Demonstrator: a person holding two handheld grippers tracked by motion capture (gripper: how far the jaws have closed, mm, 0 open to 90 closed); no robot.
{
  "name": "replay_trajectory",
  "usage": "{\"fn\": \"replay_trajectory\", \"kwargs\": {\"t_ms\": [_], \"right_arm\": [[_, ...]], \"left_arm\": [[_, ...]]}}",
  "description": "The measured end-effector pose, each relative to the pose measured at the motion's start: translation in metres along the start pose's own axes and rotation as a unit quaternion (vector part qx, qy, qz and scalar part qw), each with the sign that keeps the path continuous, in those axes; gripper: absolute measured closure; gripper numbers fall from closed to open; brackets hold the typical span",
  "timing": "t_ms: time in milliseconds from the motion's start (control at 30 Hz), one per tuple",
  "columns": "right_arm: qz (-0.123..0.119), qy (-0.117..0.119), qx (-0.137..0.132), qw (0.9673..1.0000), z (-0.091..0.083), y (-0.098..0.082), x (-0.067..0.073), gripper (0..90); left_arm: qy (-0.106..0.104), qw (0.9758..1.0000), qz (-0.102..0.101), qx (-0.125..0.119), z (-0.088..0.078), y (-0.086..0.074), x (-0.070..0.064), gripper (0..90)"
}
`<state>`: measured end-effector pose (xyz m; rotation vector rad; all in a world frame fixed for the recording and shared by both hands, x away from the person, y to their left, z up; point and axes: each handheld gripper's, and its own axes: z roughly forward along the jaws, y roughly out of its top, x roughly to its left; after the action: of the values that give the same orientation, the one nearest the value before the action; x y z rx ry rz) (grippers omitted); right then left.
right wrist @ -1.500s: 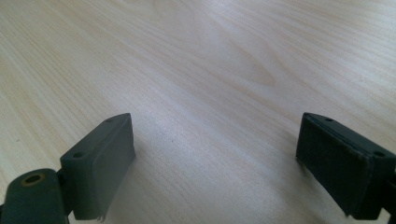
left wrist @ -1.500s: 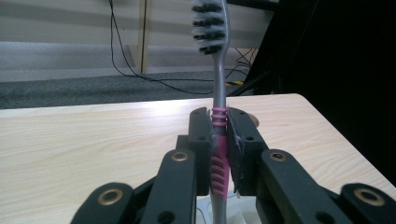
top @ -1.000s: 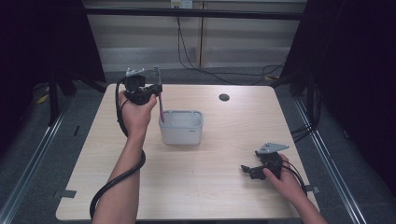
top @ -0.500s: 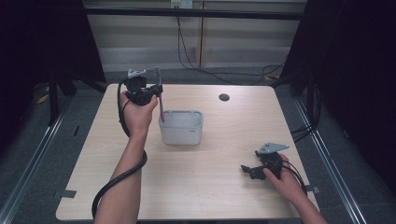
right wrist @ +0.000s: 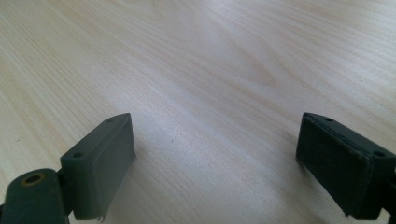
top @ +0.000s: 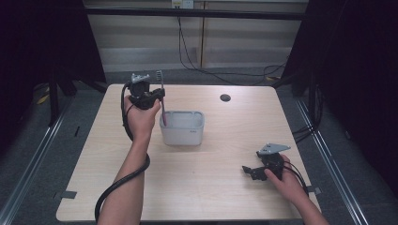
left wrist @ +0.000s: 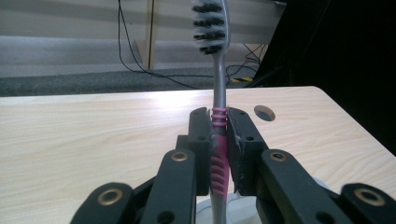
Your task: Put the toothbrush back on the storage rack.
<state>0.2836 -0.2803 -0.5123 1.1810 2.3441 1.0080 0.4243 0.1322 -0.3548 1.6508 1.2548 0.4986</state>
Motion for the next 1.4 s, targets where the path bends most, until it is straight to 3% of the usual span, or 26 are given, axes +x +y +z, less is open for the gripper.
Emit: {"fn": "replay_trajectory", "kwargs": {"t_ms": [233, 1400], "right_arm": [[-0.001, 0.0, 0.0, 1.0, 0.0, 0.0, 0.0, 10.9], [0.0, 0.0, 0.0, 1.0, 0.0, 0.0, 0.0, 11.0]], "left_arm": [[-0.002, 0.9999, -0.008, 0.007, 0.003, -0.006, 0.002, 80.9], [-0.002, 0.9996, 0.01, 0.025, 0.008, -0.031, -0.001, 80.8]]}}
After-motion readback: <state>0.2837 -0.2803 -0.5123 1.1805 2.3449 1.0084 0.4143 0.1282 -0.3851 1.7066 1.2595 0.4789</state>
